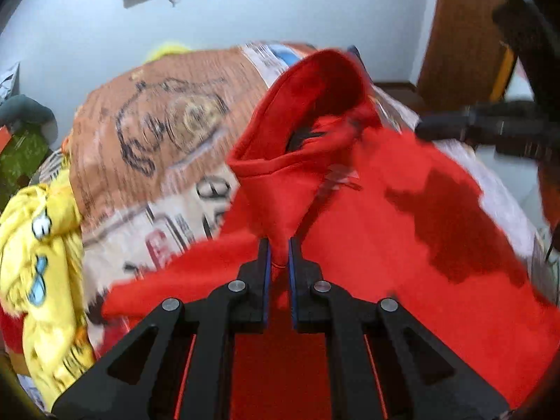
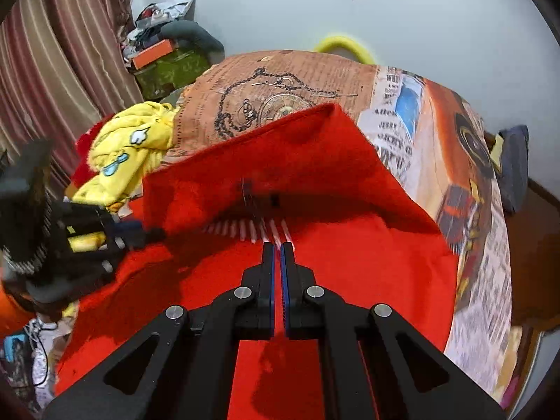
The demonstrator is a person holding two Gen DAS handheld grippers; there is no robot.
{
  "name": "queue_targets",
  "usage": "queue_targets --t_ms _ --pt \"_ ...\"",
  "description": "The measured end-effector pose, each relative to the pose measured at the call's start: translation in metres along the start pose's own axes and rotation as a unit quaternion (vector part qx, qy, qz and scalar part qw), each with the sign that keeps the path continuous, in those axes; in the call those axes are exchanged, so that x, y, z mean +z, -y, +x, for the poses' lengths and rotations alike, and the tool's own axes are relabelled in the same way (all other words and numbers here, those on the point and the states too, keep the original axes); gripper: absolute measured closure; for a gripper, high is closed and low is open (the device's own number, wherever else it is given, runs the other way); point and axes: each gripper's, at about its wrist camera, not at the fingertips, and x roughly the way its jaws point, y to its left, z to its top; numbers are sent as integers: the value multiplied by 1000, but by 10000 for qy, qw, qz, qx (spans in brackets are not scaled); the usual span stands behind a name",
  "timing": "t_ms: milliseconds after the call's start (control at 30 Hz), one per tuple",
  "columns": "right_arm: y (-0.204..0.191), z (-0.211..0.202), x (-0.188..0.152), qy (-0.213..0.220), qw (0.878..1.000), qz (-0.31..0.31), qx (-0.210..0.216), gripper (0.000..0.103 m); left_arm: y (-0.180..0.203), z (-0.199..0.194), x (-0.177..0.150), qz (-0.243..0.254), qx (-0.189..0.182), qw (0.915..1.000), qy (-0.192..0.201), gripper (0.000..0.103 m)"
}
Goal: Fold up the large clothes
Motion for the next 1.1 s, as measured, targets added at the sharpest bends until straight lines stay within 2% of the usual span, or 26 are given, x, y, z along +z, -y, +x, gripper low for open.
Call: queue_targets --t_ms 133,233,333,467,500,567,700,833,867,900,933,1000,1067,1100 --pt "-1 -14 -20 -31 9999 90 -144 100 9 0 -36 -130 -94 9995 -259 96" --pt "4 -17 -34 -140 9991 356 -154 100 14 4 -62 -130 107 9990 -405 96" --pt "6 -15 -43 -291 9975 534 -347 97 13 9 -75 -139 253 9984 -491 96" --pt "8 -10 -54 -442 9951 750 -459 60 8 6 -85 -338 180 9981 -477 95" --pt "8 -11 -58 -422 9948 781 -490 55 7 5 -87 -353 180 9980 -493 95" --pt "12 -7 -62 -417 9937 909 -500 54 7 3 -93 -322 237 9977 -549 95" --pt "27 5 -60 -455 9898 1325 -259 54 -3 1 -106 -449 215 9961 -727 94" --pt "45 22 -53 -438 9827 1795 -100 54 -33 -5 -108 -1176 12 9904 -721 93" --pt "50 28 -50 -423 9810 1891 -68 54 -42 -8 -106 -1390 -47 9881 -663 92" --pt "51 31 -50 -423 9802 1934 -42 54 -52 -10 -103 -1652 -117 9845 -581 84" --pt "54 37 -49 -435 9790 1989 -15 54 -58 -11 -100 -1818 -146 9819 -519 71" --pt "57 46 -48 -493 9773 2058 -1 54 -67 -12 -93 -2067 -132 9775 -388 59" --pt "58 50 -50 -434 9771 2081 27 55 -71 -6 -87 -2184 -206 9748 -402 56" --pt "56 50 -49 -376 9787 2020 -4 59 -72 -2 -85 -2224 -310 9734 -458 56"
